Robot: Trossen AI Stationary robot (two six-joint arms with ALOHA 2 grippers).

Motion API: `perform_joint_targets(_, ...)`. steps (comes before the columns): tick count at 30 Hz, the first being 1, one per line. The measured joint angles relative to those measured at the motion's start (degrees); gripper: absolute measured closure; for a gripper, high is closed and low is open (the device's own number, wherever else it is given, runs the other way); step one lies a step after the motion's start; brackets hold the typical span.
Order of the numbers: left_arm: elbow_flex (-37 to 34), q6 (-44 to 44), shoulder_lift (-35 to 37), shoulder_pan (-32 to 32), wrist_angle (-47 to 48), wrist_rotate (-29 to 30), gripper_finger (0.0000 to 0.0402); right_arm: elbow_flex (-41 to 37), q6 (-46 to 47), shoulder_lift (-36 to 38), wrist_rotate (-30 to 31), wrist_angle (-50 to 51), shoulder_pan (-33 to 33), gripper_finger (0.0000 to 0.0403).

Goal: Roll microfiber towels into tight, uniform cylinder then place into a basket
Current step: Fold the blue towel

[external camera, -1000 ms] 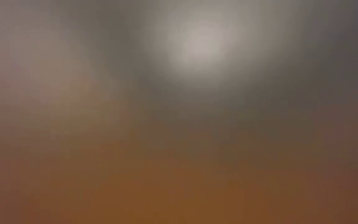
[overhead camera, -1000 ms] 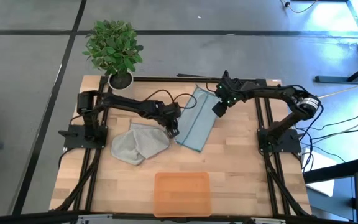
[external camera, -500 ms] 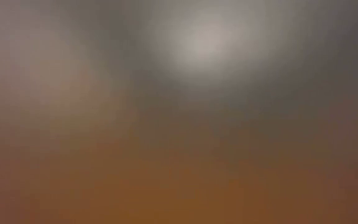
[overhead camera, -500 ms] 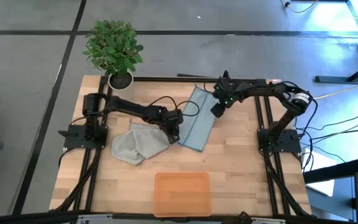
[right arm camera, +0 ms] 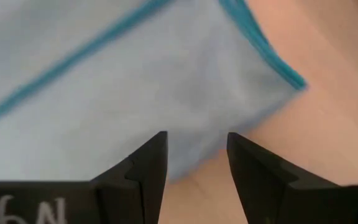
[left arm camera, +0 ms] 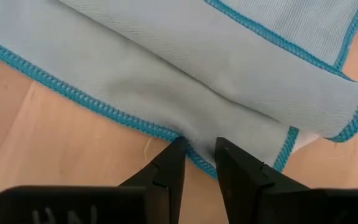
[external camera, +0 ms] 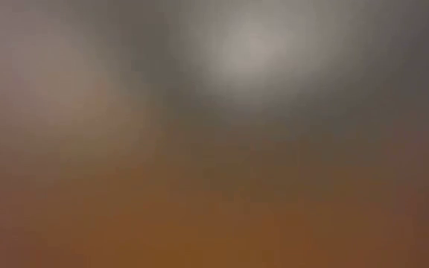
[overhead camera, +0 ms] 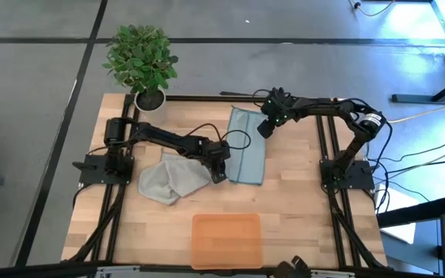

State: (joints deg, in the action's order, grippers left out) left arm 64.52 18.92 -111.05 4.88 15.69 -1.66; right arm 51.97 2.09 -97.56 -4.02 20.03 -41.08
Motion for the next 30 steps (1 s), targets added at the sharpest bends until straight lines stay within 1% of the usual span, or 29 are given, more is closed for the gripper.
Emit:
perform_joint_targets(2,-0.18,0.0,0.85,0.01,0.09,0.6,0.0317,1.16,-0.03,1.07,-1.85,1.29,0.07,0.0235)
perform_joint_targets(5,-0.41,-1.39,3.25,0.6,1.2,1.55,0.0317,2.84,-0.95,3.82,-1.37,3.69,1.01,0.0235)
perform_joint_targets(9,-0.16,-5.04,7.42,1.77,2.59,3.02,0.0317,3.55,-3.41,9.54,-1.57,7.69,3.11,0.0235)
perform_joint_targets(12,-0.22,-5.95,10.17,1.8,5.37,3.07,0.0317,3.56,-6.0,14.42,-1.62,11.58,6.17,0.0235)
perform_joint_targets(17,-0.16,-5.9,15.53,1.89,7.34,3.65,0.0317,3.56,-7.86,21.28,-1.87,19.3,13.23,0.0235)
perform_joint_targets(20,-0.11,-5.99,18.7,1.87,8.24,5.49,0.0317,3.56,-12.16,24.23,-5.05,23.14,18.1,0.0235)
perform_joint_targets(22,-0.05,-6.08,20.48,1.85,8.18,7.17,0.0317,3.56,-13.53,25.38,-7.7,24.71,21.6,0.0235)
perform_joint_targets(26,-0.07,-6.5,23.71,1.89,9.34,9.82,0.0317,3.54,-14.58,25.22,-11.48,25.04,28.48,0.0235)
perform_joint_targets(28,-0.06,-7.49,24.73,1.89,9.4,10.4,0.0317,3.54,-14.59,24.18,-11.91,23.91,31.8,0.0235)
perform_joint_targets(30,-0.07,-7.98,25.47,1.89,9.23,10.57,0.0317,3.52,-14.72,22.94,-10.52,23.84,34.47,0.0235)
